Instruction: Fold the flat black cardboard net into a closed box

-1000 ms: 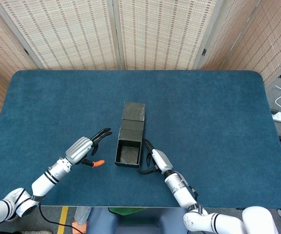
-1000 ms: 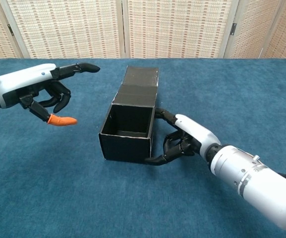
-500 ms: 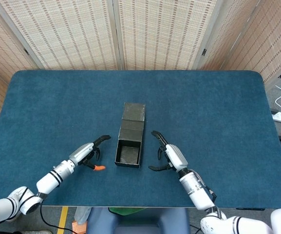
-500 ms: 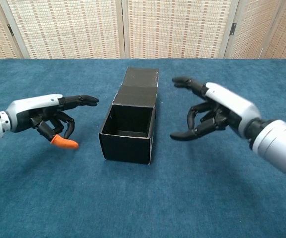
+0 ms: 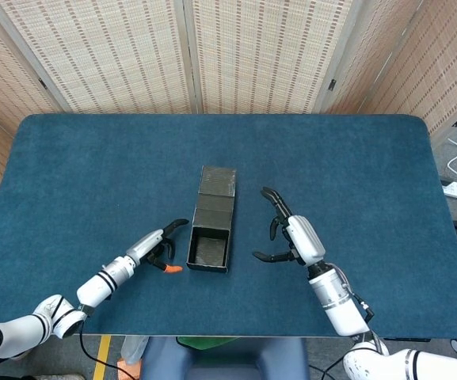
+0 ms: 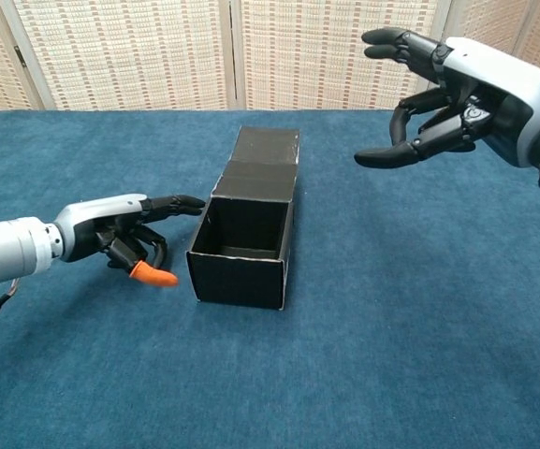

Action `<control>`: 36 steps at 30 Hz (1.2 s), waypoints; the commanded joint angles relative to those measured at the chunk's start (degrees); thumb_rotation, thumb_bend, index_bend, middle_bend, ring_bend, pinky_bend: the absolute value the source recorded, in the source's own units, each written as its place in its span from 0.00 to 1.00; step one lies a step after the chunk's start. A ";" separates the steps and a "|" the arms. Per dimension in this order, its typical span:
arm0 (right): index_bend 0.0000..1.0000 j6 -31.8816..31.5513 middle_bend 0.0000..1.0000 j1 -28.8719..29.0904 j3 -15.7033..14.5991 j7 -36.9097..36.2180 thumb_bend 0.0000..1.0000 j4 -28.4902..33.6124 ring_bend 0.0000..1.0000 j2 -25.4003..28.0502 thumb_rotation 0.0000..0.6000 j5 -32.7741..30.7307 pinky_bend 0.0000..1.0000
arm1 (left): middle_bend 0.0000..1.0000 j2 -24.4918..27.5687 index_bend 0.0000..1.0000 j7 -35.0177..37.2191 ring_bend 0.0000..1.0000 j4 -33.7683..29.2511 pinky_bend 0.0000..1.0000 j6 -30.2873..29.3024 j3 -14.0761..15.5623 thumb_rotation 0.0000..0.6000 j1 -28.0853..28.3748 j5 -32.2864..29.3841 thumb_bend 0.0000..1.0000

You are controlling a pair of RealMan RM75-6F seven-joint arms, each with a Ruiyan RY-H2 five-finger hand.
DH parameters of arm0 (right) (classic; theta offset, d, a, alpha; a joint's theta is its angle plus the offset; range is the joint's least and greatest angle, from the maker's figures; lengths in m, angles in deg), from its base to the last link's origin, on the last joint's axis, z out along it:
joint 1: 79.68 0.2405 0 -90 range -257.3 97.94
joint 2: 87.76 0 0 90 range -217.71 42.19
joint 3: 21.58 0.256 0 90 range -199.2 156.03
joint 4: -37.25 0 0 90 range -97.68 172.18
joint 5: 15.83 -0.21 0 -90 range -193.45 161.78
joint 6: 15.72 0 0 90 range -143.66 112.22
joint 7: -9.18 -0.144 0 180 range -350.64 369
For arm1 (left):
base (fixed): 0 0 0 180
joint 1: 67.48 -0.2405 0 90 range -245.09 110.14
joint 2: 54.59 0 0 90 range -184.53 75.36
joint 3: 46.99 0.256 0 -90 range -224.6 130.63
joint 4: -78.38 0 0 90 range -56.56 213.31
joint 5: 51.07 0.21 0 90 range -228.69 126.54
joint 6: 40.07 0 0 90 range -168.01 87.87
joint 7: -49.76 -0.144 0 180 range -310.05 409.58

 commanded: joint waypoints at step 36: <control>0.00 11.40 0.12 0.46 0.89 -4.21 0.00 -5.12 0.62 0.76 1.00 -18.03 1.00 | 0.61 -7.85 0.55 5.76 0.71 4.08 0.93 0.94 -5.80 1.00 0.35 -4.37 0.20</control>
